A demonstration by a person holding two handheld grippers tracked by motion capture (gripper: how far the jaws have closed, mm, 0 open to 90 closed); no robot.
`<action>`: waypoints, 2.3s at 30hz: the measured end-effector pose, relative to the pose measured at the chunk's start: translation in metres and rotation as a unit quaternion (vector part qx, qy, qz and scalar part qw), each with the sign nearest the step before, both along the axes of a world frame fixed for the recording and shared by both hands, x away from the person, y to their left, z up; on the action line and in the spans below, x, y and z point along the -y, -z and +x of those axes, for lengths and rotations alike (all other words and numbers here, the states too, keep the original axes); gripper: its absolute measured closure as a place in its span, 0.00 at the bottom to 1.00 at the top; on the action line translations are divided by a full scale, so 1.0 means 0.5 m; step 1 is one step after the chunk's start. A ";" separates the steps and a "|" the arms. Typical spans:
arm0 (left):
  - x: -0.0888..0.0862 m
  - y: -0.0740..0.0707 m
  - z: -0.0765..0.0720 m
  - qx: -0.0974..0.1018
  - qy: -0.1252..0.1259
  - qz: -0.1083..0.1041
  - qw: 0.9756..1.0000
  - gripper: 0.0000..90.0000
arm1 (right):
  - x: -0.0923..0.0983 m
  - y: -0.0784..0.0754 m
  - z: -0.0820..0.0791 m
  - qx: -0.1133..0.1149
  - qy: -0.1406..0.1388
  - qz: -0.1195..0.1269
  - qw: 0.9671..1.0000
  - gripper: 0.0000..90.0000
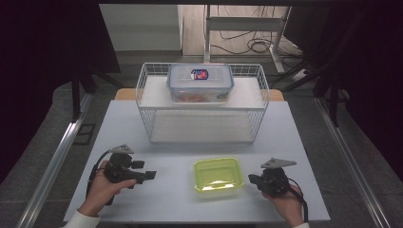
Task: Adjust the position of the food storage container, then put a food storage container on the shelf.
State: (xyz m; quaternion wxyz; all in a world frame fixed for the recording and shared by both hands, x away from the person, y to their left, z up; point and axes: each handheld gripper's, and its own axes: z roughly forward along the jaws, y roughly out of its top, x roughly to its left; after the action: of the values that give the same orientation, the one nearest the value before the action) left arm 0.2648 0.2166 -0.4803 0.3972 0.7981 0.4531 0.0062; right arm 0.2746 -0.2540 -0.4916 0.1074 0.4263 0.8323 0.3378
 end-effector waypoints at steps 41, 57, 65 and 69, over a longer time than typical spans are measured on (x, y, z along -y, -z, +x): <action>0.000 0.007 -0.002 -0.002 0.000 0.004 1.000 0.30 | -0.121 0.016 0.006 0.003 -0.055 -0.003 0.998 0.99; 0.017 0.001 0.000 0.004 0.014 -0.003 1.000 0.30 | -0.071 -0.012 -0.005 0.013 -0.026 0.037 0.999 0.97; 0.029 -0.005 -0.004 0.009 0.021 -0.007 1.000 0.29 | -0.060 -0.018 -0.011 0.016 -0.019 0.047 0.999 0.95; 0.035 -0.005 -0.006 0.015 0.014 -0.014 1.000 0.29 | -0.060 -0.016 -0.005 0.013 -0.017 0.055 0.998 0.80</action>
State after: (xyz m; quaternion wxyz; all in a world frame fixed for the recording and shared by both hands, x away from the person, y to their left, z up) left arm 0.2617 0.1991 -0.4778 0.4154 0.7983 0.4360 0.0066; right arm 0.2721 -0.2239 -0.4838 0.0888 0.4132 0.8180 0.3901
